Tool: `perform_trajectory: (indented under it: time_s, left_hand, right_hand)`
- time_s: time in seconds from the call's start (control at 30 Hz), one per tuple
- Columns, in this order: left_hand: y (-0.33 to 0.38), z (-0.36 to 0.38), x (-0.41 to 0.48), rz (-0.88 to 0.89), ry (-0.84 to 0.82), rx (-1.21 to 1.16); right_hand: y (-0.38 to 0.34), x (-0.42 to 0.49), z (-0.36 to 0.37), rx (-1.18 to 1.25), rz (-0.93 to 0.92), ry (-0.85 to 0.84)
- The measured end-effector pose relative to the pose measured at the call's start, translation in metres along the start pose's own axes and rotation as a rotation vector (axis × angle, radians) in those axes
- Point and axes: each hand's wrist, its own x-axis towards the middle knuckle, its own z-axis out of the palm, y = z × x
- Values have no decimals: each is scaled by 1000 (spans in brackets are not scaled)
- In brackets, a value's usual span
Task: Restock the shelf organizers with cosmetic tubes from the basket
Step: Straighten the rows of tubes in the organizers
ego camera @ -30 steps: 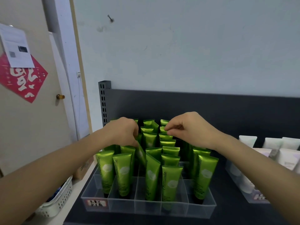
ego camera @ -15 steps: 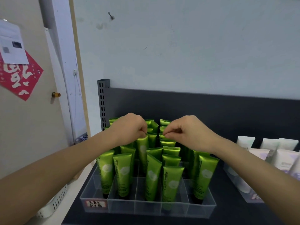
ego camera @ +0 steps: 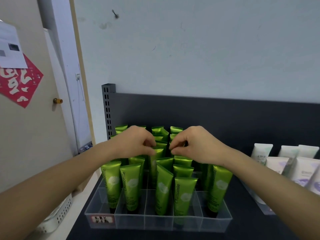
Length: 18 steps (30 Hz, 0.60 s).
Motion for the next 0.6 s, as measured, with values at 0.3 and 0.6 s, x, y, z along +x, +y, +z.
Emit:
perform_trajectory:
  time_s: [0.3, 0.6]
  left_hand:
    - [-19, -17, -29, -73, 98, -172]
    - [-26, -19, -48, -85, 131, -214]
  right_hand:
    - [-17, 20, 16, -219, -74, -181]
    - [-22, 33, 25, -174, -100, -196]
